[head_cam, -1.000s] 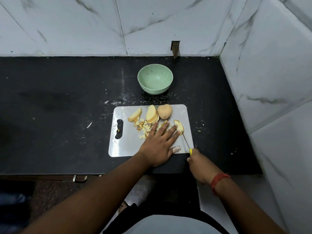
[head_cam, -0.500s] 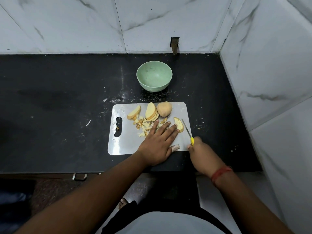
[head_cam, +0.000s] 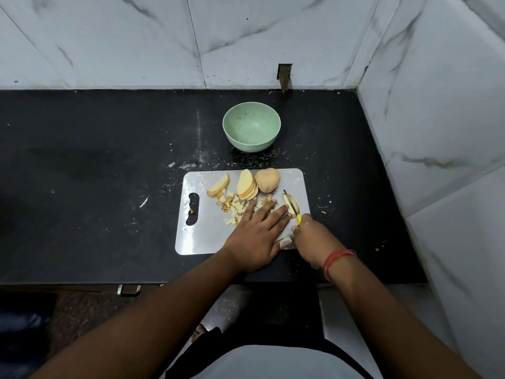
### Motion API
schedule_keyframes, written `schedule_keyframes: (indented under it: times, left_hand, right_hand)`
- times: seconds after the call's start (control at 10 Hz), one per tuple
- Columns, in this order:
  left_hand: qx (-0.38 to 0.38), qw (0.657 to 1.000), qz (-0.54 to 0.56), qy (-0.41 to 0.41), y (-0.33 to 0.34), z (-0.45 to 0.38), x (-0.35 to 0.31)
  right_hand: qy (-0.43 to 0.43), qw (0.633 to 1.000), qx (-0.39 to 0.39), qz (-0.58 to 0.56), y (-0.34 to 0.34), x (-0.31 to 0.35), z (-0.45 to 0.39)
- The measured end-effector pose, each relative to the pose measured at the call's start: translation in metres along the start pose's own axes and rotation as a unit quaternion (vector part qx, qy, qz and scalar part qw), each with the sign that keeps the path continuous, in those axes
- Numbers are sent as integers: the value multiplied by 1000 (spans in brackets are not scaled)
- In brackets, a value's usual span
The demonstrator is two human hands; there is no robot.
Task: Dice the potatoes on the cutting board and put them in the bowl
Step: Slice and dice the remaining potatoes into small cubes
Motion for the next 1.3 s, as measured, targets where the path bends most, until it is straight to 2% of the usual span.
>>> schedule_keyframes:
  times: [0.6,1.0,1.1,1.2,1.3]
  left_hand:
    - [7,1000,3,-8,0,-1,1]
    - [23,1000,-9,-9,-1,-3,0]
    - [25,1000,-14,-9,-1,-3,1]
    - [30,999,-19,-8,-1,-3,1]
    - [30,999,-22,-9,-1,-3,1]
  right_hand:
    - [-6,1000,-8,14,4,-1,-7]
    - [-58,998,-14,35,7,-2,-18]
    - [-70,990,-11,121,11,-9,-19]
    - [-41,992,-71,96,12,-11,-20]
    - [-49,911,99,398,5,4,1]
Point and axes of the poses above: each hand's wrist, its own z-axis away from the middle knuckle, its own y-axis out of the palm, x = y × z, the point moved 2 cm from there along -z, towards the middle knuckle, and after that the axes turned 9 degrees about y, right-handed, at the moved point
